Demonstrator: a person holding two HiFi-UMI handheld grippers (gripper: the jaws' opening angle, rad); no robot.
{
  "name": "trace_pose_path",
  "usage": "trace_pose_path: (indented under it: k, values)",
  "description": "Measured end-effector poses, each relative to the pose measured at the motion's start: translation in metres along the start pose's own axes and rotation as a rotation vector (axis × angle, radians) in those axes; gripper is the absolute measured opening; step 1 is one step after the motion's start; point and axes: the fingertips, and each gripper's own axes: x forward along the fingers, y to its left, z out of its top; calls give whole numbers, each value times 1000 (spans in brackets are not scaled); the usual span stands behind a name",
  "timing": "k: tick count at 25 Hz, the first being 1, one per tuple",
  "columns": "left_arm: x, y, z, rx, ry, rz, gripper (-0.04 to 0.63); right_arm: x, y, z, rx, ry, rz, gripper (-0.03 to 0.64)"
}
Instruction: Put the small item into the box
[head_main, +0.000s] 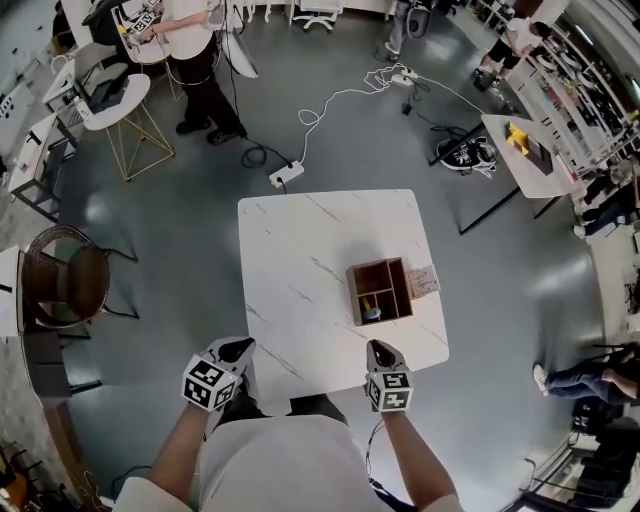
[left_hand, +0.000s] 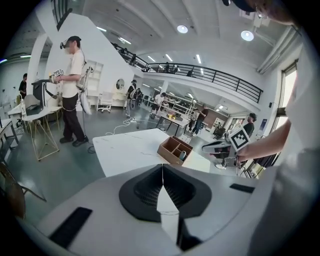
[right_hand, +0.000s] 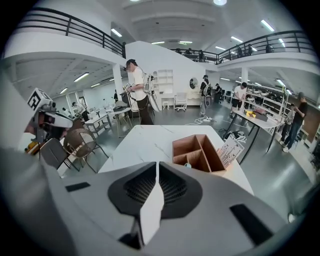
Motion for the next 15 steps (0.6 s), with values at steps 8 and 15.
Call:
trace_pose_path:
  k: [8, 15]
  values:
    - [-47, 19, -33, 16, 22, -58, 14, -42, 40, 6, 98, -81, -99, 31]
    - [-86, 33, -60, 52, 50, -125, 14, -85, 92, -6, 206, -152, -152, 29]
